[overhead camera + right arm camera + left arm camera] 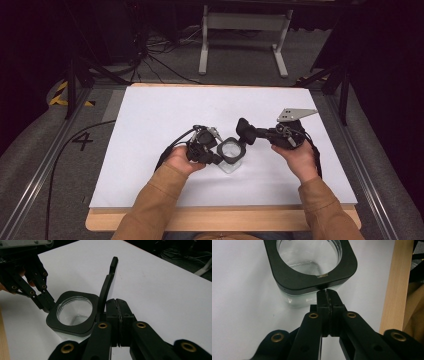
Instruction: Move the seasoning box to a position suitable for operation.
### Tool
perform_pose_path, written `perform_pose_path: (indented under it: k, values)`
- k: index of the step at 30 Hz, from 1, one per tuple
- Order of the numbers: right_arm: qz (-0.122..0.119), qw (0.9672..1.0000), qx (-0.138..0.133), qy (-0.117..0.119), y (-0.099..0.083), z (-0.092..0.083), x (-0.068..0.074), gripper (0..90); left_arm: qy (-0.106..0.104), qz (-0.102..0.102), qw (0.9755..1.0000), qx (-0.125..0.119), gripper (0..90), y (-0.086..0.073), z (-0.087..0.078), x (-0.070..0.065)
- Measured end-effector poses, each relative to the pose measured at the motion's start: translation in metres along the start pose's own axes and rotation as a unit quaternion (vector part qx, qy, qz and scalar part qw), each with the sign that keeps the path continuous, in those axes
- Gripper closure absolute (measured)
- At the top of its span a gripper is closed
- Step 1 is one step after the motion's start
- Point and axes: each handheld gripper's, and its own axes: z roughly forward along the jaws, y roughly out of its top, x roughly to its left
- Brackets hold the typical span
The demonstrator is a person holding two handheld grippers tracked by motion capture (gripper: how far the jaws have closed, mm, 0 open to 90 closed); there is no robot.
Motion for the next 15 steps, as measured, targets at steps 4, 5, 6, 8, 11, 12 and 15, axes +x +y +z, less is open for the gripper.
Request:
perform_pose_path:
  k: [4, 5, 6, 8, 11, 12, 15]
  values:
    - [0.000, 1.0000, -0.003, 0.003, 0.000, 0.001, 0.001, 89.3, 0.001, -0.001, 1.0000, 0.001, 89.7, 0.000, 0.000, 0.000]
    - [-0.001, 1.0000, -0.003, 0.003, 0.000, 0.001, 0.002, 89.4, 0.000, 0.000, 1.0000, 0.001, 89.6, 0.000, 0.000, 0.000]
    - [-0.002, 1.0000, -0.003, 0.004, 0.000, 0.001, 0.003, 89.4, 0.000, 0.002, 1.0000, 0.002, 89.7, 0.000, 0.000, 0.000]
    - [-0.006, 1.0000, -0.003, 0.006, 0.001, 0.001, 0.004, 89.4, -0.001, 0.002, 1.0000, 0.002, 89.6, 0.000, 0.000, 0.000]
    - [-0.012, 0.9997, -0.004, 0.019, 0.002, 0.003, 0.008, 89.4, -0.001, 0.002, 1.0000, -0.001, 89.6, 0.000, 0.001, 0.000]
    - [-0.016, 0.9997, -0.002, 0.020, 0.002, 0.004, 0.009, 89.4, -0.002, 0.003, 1.0000, -0.001, 89.6, 0.000, 0.001, 0.000]
    - [-0.026, 0.9994, 0.007, 0.024, 0.003, 0.009, 0.015, 89.4, -0.004, 0.004, 1.0000, -0.001, 89.6, 0.000, 0.001, 0.000]
